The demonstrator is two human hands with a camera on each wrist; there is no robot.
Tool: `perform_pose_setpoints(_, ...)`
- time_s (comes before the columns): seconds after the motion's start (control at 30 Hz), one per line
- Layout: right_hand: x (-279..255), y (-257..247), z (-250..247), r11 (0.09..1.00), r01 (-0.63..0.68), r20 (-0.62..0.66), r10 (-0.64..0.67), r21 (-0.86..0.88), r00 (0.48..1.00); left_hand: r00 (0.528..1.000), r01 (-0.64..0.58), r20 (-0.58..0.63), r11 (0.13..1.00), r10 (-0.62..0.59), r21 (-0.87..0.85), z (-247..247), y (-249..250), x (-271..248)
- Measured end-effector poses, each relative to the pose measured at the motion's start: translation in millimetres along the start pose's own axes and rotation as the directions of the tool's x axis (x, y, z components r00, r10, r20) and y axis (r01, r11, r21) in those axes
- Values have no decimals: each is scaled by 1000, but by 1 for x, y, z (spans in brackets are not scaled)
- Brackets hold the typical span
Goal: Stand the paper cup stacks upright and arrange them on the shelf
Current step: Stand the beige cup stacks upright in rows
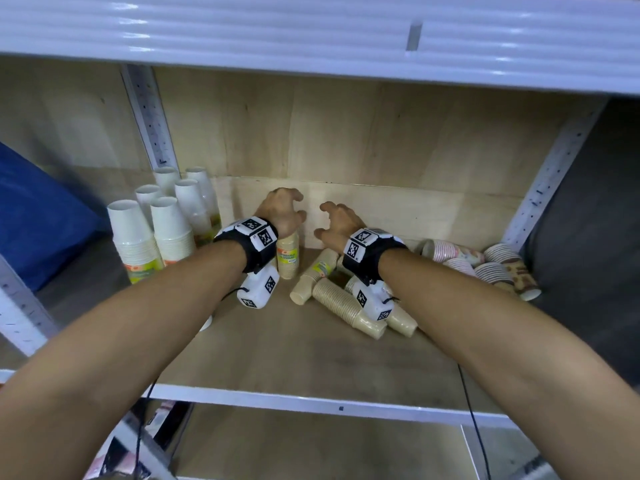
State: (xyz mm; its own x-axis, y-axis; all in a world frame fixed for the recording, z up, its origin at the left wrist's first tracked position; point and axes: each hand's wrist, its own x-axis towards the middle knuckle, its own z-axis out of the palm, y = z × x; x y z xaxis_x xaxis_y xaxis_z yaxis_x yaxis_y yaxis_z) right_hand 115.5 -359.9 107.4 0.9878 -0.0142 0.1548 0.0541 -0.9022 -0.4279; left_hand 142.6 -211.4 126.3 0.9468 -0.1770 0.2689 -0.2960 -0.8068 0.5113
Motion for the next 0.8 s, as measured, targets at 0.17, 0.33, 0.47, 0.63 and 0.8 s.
perform_pose_setpoints(0.17,-22,24,-6,997,-72,49,71,30,996,998,-16,67,1000,16,-8,18,3,-12)
perform_pose_setpoints(0.33,-51,48,-3,994,-107,141,105,3,984,985,3,172,1000,-5,12,47,-9,-24)
perform_pose_setpoints(0.47,-75,58,6,994,-106,239,104,-3,966,966,-42,257,995,17,92,63,-19,-37)
perform_pose_setpoints(0.63,-88,63,33,990,-110,258,129,-88,958,958,-26,286,994,-5,104,83,-39,-46)
perform_pose_setpoints(0.8,-100,62,47,986,-74,258,111,-148,960,955,38,294,998,-49,45,97,-43,-58)
